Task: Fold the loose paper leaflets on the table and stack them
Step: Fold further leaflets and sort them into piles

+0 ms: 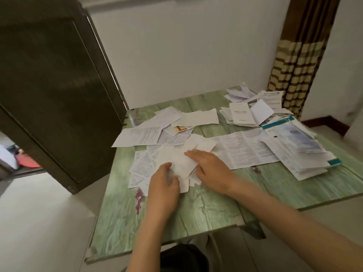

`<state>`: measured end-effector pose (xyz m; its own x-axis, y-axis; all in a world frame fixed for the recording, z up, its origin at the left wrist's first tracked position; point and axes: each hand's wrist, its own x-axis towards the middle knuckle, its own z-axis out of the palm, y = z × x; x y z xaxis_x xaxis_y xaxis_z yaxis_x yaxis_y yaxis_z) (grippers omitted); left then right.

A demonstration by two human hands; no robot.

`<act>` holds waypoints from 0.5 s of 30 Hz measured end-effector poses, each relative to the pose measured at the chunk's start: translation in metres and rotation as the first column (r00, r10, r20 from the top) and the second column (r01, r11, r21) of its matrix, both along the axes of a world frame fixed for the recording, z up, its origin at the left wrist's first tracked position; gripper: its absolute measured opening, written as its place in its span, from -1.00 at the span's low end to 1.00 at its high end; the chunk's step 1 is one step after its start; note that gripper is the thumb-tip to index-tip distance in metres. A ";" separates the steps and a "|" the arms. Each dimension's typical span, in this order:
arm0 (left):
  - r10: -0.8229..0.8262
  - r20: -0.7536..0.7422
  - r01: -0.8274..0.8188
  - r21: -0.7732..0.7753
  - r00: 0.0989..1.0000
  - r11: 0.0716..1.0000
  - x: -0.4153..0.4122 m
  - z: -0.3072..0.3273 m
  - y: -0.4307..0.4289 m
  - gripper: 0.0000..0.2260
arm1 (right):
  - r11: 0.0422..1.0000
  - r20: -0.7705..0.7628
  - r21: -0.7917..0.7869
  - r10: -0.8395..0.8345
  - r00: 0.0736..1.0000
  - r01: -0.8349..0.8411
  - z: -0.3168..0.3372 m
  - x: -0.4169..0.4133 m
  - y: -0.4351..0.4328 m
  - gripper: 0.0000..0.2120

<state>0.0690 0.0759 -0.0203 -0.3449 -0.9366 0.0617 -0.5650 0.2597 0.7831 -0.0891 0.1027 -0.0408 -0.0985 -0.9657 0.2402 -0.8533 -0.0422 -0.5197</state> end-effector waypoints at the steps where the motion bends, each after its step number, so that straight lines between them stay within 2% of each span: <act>1: 0.009 -0.019 -0.009 0.000 1.000 1.000 0.001 0.000 -0.002 -0.66 | 1.000 -0.012 -0.021 -0.013 1.000 0.013 -0.002 -0.001 -0.002 -0.52; 5: 0.072 -0.133 -0.074 -0.009 0.988 0.997 -0.001 0.005 -0.004 -0.72 | 0.981 0.036 -0.167 -0.094 0.995 0.098 -0.004 -0.002 -0.001 -0.73; 7: 0.143 -0.222 -0.151 -0.018 0.965 0.988 -0.002 0.009 -0.004 -0.83 | 0.947 0.083 -0.285 -0.127 0.988 0.146 -0.004 -0.001 0.001 -0.78; 8: 0.183 -0.275 -0.187 0.013 0.944 0.982 -0.003 0.011 -0.003 -0.89 | 0.924 0.119 -0.341 -0.141 0.983 0.174 -0.002 -0.001 0.003 -0.80; 10: 0.237 -0.421 -0.176 0.180 0.876 0.968 -0.002 0.017 -0.003 -0.85 | 0.884 0.287 -0.382 -0.162 0.944 0.268 0.002 -0.001 0.008 -0.86; 12: 0.255 -0.541 -0.025 0.396 0.801 0.918 -0.002 0.023 -0.001 -0.79 | 0.880 0.558 -0.317 -0.130 0.820 0.355 0.008 -0.002 0.014 -0.84; 15: 0.224 -0.597 0.151 0.512 0.771 0.845 -0.002 0.025 0.002 -0.79 | 0.897 0.852 -0.213 -0.024 0.522 0.388 0.017 -0.004 0.020 -0.80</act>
